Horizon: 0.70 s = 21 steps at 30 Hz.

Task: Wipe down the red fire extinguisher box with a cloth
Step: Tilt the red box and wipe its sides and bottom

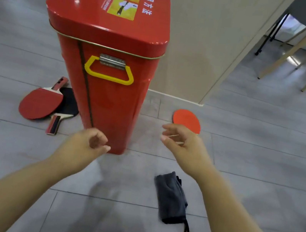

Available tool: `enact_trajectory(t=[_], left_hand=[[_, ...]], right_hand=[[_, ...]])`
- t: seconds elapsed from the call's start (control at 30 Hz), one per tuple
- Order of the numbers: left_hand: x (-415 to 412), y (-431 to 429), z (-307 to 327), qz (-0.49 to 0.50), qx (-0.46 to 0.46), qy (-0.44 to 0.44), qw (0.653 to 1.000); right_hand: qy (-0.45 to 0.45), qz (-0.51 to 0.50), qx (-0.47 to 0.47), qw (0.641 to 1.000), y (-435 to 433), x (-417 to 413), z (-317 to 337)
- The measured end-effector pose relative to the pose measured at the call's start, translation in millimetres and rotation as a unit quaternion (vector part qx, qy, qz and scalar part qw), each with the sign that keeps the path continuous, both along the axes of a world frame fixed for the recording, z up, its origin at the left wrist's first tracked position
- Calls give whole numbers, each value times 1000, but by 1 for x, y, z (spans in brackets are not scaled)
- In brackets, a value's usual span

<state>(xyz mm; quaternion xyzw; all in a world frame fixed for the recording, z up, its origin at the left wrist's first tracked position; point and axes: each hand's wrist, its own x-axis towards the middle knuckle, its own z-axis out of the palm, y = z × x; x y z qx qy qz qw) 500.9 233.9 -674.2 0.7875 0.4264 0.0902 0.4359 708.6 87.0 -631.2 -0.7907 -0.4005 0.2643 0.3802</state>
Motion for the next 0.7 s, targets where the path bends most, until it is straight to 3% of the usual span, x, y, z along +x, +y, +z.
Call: enact_trajectory(t=[0.2,0.4,0.5,0.7], left_hand=[[19,-15,-53,-8,-42,69,997],[29,-34,-102,0,-60,90,994],[22,-41,-125,-7,-71,117,991],[12,-44,-143,-46,-60,162,984]], right_hand=[[64,-56,-164,983,-28,28,-76],[56,-102,-327,938,-62,51,-162],[16,-71,-392,917,-71,52,-191],[-9,-70,-462,884,-68,42,-218]])
